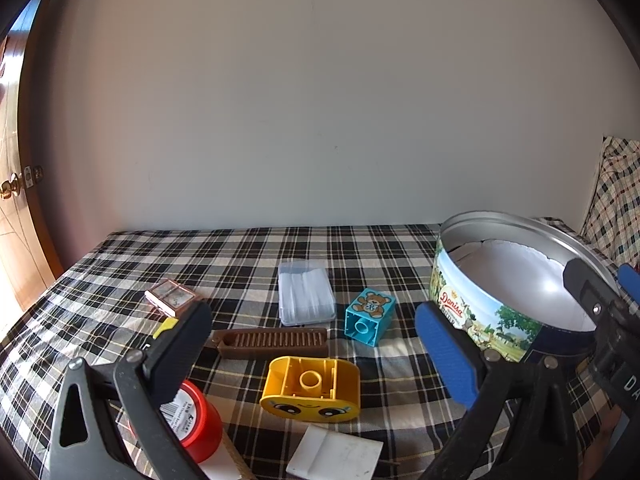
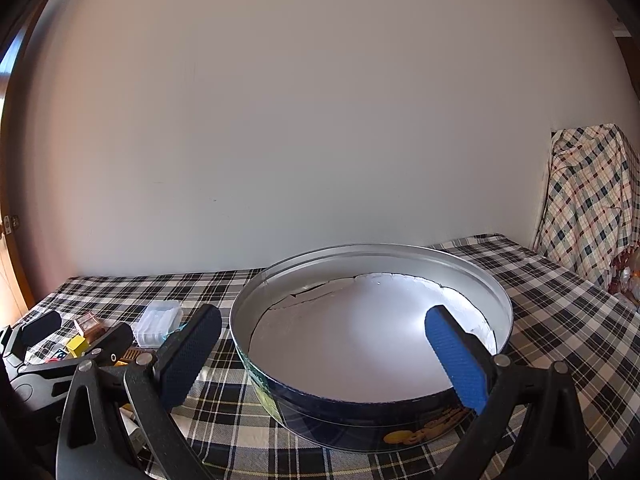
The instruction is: Organize rigid objects
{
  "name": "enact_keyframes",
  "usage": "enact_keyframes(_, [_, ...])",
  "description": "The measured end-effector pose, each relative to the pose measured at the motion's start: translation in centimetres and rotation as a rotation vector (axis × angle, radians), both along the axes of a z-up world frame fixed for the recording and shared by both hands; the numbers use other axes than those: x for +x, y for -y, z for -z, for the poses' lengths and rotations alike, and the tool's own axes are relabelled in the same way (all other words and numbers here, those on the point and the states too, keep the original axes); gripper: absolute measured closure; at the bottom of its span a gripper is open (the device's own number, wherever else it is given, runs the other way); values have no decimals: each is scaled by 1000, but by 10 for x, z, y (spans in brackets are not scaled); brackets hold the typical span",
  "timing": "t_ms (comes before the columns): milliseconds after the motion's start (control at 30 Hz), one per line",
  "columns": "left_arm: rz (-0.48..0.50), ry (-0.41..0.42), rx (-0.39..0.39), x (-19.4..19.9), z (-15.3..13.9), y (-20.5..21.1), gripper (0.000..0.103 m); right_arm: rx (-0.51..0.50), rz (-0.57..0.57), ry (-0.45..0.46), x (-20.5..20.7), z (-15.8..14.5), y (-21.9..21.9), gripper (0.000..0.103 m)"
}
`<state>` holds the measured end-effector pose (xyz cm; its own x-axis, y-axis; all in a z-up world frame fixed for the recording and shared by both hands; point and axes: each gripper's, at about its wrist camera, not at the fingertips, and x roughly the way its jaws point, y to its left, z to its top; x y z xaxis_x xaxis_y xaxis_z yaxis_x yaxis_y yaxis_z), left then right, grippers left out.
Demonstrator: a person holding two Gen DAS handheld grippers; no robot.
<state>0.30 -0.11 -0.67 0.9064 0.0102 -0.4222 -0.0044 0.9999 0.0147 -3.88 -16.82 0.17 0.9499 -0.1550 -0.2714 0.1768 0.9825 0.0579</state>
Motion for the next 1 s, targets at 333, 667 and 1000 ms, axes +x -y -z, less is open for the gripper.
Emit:
enact_keyframes(333, [9, -12, 5, 1, 1, 1, 0, 13, 7, -6, -1, 2, 9, 1])
enact_keyframes(667, [4, -14, 2, 2, 1, 0, 0, 11, 6, -5, 0, 3, 9, 1])
enact_keyframes(1000, [-10, -29, -14, 0, 1, -6, 0, -15, -5, 12, -1, 2, 2, 1])
